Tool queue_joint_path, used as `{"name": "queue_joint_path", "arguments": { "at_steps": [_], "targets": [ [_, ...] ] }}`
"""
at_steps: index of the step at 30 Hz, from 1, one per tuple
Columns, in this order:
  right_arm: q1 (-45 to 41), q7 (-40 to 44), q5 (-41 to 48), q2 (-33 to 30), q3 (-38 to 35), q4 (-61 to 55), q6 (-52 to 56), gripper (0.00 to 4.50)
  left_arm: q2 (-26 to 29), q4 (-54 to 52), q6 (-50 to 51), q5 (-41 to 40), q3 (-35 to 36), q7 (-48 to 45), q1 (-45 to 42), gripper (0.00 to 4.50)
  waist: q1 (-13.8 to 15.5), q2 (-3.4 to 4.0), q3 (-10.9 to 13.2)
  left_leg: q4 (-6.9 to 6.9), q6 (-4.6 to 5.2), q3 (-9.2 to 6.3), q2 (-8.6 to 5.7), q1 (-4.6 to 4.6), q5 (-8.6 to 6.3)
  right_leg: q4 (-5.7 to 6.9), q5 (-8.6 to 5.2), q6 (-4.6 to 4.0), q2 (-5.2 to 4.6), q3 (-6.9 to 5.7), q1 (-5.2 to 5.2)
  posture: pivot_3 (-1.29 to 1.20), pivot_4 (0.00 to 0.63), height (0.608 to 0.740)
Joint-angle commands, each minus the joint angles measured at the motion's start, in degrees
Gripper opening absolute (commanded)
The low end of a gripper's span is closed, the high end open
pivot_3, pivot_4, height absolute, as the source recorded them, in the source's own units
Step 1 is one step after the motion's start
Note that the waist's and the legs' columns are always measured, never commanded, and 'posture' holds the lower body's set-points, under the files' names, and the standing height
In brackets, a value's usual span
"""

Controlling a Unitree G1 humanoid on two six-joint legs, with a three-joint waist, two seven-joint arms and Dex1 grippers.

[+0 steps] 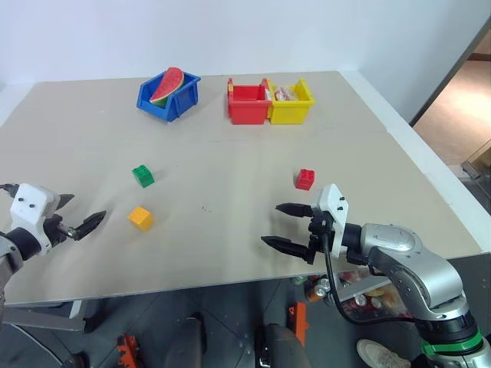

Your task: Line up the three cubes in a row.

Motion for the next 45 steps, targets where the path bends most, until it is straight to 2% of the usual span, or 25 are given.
{"name": "queue_joint_path", "arguments": {
  "at_steps": [1,8,19,23,28,32,35,40,45],
  "targets": [
    [-1.5,0.1,0.6,-0.4,-0.4,-2.2,-0.5,4.5,-1.2,-0.9,-1.3,-1.4,1.3,0.1,-0.6,4.45,0.0,0.0,0.0,0.0,0.0,0.0,0.0,0.0,0.0,0.0,0.0,0.0,0.0,0.0,0.0,0.0,0.15,0.74],
    [-1.7,-0.9,0.7,-0.1,-1.0,-1.7,-0.4,4.5,-5.2,-0.1,-3.6,-4.0,3.1,0.2,-1.1,4.45,0.0,-0.15,-0.1,0.02,0.0,0.04,0.05,0.01,0.0,0.0,0.01,0.01,0.04,0.0,0.01,0.0,0.15,0.74],
    [-1.1,-2.0,2.5,1.2,-2.1,-1.3,0.3,4.5,-4.8,5.0,-8.9,-4.4,4.4,-1.8,0.0,4.45,0.0,-0.15,-0.1,0.11,0.0,0.06,0.08,0.01,0.0,0.01,0.05,0.01,0.04,0.01,0.03,0.0,0.15,0.74],
    [-4.3,-6.9,1.9,3.9,-5.4,1.0,-1.1,4.5,-2.2,0.5,-7.4,-7.1,4.6,-4.3,-1.8,4.45,0.0,-0.15,-0.1,0.11,0.0,0.06,0.1,0.01,0.0,0.01,0.07,-0.01,0.05,0.0,0.02,0.0,0.15,0.74],
    [-15.2,-11.4,-5.8,2.5,-7.2,15.5,-6.6,4.5,2.6,-13.5,1.4,-13.8,-1.0,-10.2,-4.9,4.45,0.0,-0.16,0.0,0.31,-0.02,0.11,0.13,-0.08,-0.01,-0.04,0.32,0.01,-0.02,-0.08,-0.03,0.0,0.15,0.74],
    [-22.5,-14.6,-13.3,1.6,-4.2,29.5,-8.7,4.5,4.6,-19.8,7.6,-17.8,-7.0,-14.3,-7.3,4.45,-0.1,-0.09,-0.1,0.38,-0.01,0.33,0.15,-0.04,-0.02,-0.17,0.36,0.07,-0.15,-0.1,0.01,0.0,0.15,0.74],
    [-26.1,-17.3,-16.8,3.2,-3.2,36.9,-9.4,4.5,4.9,-22.6,10.5,-18.7,-12.2,-16.9,-9.1,4.45,-0.2,-0.1,-0.1,0.49,0.06,0.48,0.19,-0.06,-0.03,-0.13,0.52,0.15,-0.13,-0.07,0.02,0.0,0.15,0.74],
    [-27.5,-22.1,-18.8,7.8,-3.1,38.5,-7.8,4.5,3.2,-23.4,11.3,-17.6,-17.0,-17.4,-12.1,4.45,-0.2,-0.09,-0.1,0.48,0.29,0.64,0.37,-0.12,-0.06,0.14,0.47,0.28,0.19,0.16,-0.05,0.0,0.15,0.74],
    [-25.4,-28.1,-18.4,13.4,-4.2,30.0,-2.6,4.5,1.8,-22.5,11.0,-16.8,-19.0,-17.9,-13.7,4.45,-0.2,-0.08,0.0,0.55,0.28,0.64,0.69,-0.11,-0.07,0.19,0.48,0.23,0.54,0.27,-0.07,0.0,0.15,0.74]
  ]
}}
